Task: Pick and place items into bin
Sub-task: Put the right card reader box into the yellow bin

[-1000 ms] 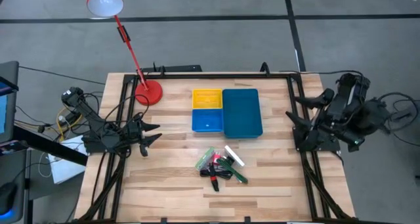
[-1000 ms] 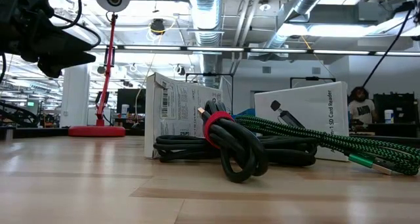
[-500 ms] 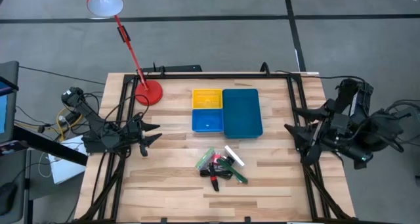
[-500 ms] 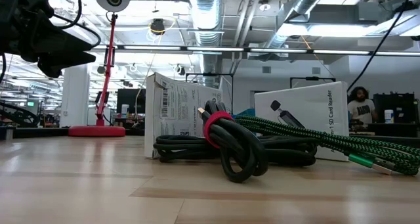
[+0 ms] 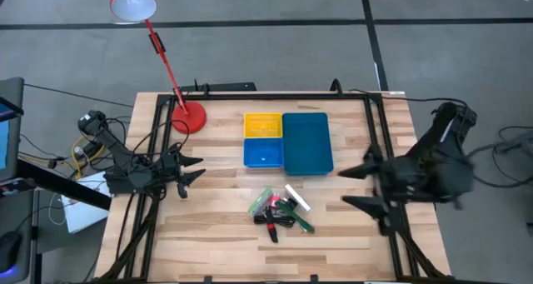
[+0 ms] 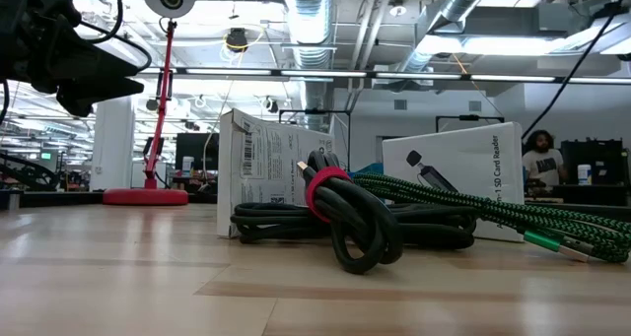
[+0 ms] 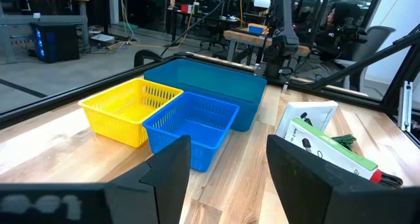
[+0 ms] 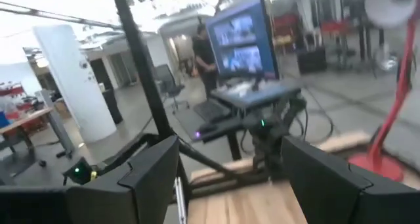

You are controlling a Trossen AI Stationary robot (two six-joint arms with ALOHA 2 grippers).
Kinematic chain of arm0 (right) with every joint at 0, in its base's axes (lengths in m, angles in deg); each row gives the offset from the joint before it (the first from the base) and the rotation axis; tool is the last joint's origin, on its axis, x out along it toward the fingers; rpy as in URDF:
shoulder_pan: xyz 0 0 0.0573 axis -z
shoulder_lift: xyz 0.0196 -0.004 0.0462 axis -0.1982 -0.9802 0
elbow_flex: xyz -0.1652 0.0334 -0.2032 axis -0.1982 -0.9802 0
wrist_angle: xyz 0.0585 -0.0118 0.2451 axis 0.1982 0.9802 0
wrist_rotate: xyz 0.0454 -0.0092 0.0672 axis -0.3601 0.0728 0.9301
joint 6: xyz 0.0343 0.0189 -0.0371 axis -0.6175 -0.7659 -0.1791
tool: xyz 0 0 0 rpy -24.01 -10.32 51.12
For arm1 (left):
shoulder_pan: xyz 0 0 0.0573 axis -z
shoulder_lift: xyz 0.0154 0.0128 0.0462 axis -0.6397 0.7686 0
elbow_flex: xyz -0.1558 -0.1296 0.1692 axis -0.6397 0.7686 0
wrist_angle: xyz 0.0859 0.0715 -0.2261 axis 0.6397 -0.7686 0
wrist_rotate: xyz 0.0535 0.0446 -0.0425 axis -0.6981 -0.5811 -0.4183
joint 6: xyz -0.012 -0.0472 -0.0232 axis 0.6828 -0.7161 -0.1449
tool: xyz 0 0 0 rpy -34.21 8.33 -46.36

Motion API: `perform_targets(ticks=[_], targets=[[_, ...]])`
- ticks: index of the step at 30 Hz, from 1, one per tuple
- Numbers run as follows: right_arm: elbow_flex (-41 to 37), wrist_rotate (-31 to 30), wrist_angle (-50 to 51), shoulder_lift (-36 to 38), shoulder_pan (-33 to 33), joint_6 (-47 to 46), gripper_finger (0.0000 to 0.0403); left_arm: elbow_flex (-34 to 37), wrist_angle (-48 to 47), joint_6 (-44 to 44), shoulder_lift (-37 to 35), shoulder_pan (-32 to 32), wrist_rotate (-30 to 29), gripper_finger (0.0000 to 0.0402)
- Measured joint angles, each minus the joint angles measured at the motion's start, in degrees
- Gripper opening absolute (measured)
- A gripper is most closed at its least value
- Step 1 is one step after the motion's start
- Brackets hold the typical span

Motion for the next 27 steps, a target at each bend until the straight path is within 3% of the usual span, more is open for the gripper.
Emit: perform_targets(ticks=[5, 13, 17, 22, 27], targets=[[1.74, 6.88, 7.07, -1.66, 7.76, -8.54, 0.0265, 0.01, -0.01, 0.00, 0.00, -0.01, -0.01, 0.0190], [8.88, 7.81, 27.19, -6.25, 12.73, -19.88, 0.0265, -0.01, -0.01, 0.00, 0.00, -0.01, -0.01, 0.0190], [11.57, 12.68, 34.49, -9.47, 15.85, -25.42, 0.0265, 0.00, -0.01, 0.00, 0.00, -0.01, -0.01, 0.0190], [13.88, 22.31, 40.28, -14.23, 19.68, -28.00, 0.0265, -0.01, -0.01, 0.00, 0.00, 0.01, 0.00, 0.0190], [14.96, 25.43, 44.01, -17.93, 21.73, -28.40, 0.0265, -0.01, -0.01, 0.00, 0.00, -0.01, 0.01, 0.0190]])
